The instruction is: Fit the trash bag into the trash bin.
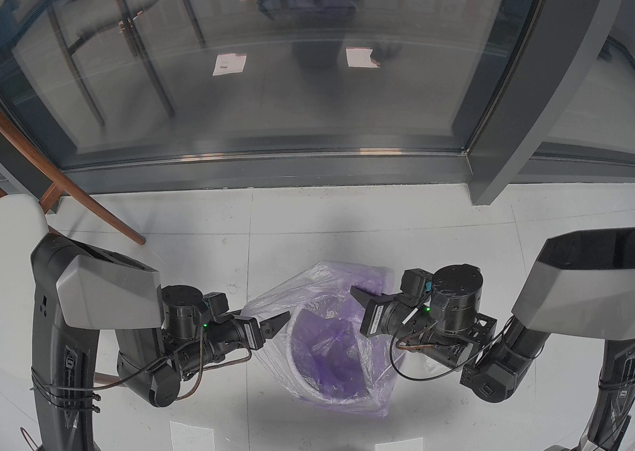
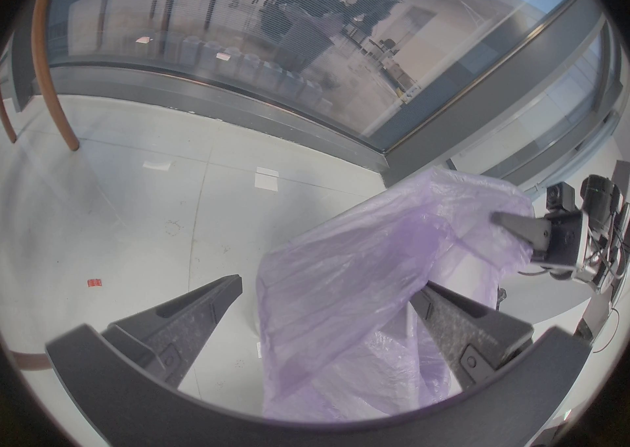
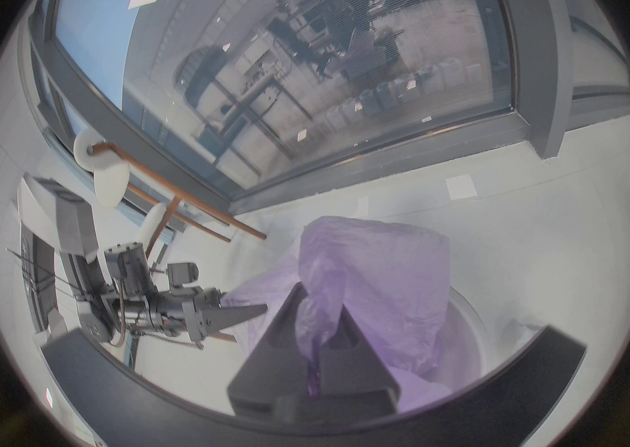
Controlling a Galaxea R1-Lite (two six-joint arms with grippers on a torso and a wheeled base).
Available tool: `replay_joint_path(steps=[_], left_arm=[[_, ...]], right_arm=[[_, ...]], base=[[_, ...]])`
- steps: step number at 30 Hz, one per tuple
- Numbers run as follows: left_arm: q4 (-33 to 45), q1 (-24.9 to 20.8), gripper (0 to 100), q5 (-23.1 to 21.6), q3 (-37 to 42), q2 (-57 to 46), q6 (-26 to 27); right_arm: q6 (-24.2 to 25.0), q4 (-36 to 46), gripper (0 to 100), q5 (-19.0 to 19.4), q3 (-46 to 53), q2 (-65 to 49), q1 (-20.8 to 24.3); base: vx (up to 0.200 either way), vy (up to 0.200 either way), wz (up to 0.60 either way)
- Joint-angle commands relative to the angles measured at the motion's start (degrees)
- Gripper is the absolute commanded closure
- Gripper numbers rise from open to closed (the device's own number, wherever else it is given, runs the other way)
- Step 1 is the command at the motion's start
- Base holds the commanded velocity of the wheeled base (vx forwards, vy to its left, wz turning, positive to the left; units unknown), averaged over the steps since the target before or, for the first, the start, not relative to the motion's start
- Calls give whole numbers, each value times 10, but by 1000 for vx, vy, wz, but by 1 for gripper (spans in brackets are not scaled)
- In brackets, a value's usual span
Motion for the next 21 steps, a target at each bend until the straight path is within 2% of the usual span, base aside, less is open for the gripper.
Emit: replay_joint_path(steps=[1, 9, 16, 21], left_arm=[[-10, 10, 0, 2, 4, -5, 0], [-10, 73, 0, 0, 26, -15, -4], [-10, 60, 0, -2, 45, -75, -35], [-10, 28, 0, -6, 68, -106, -39]], right_arm=[[2, -1, 100, -2, 1, 12, 2], [8, -2, 100, -8, 1, 28, 17], [22, -2, 100, -8, -12, 26, 8], [23, -3, 100, -1, -28, 23, -32]], base=[[0, 0, 0], [0, 0, 0], [0, 0, 0], [0, 0, 0]])
